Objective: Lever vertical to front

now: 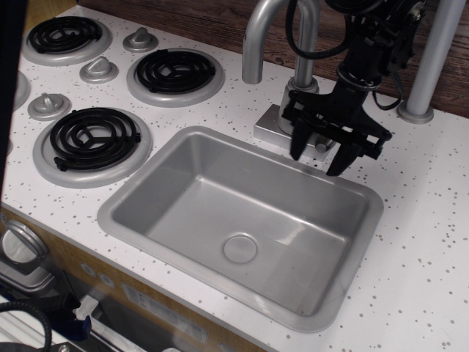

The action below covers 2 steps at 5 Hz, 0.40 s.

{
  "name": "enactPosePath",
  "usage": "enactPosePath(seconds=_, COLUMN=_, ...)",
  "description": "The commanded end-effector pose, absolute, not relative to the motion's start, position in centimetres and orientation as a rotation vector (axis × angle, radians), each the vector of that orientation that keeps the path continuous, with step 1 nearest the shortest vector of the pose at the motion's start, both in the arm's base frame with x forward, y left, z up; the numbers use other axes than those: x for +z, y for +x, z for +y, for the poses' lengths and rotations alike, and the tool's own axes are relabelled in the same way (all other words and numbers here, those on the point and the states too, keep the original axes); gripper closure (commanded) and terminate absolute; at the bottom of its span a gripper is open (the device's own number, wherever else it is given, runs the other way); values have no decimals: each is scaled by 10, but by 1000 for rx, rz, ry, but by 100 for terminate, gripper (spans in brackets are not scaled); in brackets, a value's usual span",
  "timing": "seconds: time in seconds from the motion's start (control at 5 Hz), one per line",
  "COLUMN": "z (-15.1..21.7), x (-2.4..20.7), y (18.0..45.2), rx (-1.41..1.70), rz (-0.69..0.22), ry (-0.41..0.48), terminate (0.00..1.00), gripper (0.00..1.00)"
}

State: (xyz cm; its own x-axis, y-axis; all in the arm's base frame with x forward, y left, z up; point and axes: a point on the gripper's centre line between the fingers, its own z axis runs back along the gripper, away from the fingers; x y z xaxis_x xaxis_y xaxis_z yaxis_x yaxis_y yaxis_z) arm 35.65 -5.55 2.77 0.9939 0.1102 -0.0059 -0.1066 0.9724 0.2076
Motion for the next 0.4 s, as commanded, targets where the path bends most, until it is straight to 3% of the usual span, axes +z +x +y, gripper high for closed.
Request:
enactPosePath(seconds=0.0, z=-60, x=69, y=347, rx=153, rz=-43, ry=230, terminate=0, gripper=0)
enactPosePath(seconds=0.2, z=-65, x=76, y=335, rx=172, rz=-44, ry=253, terminate=100, gripper=0)
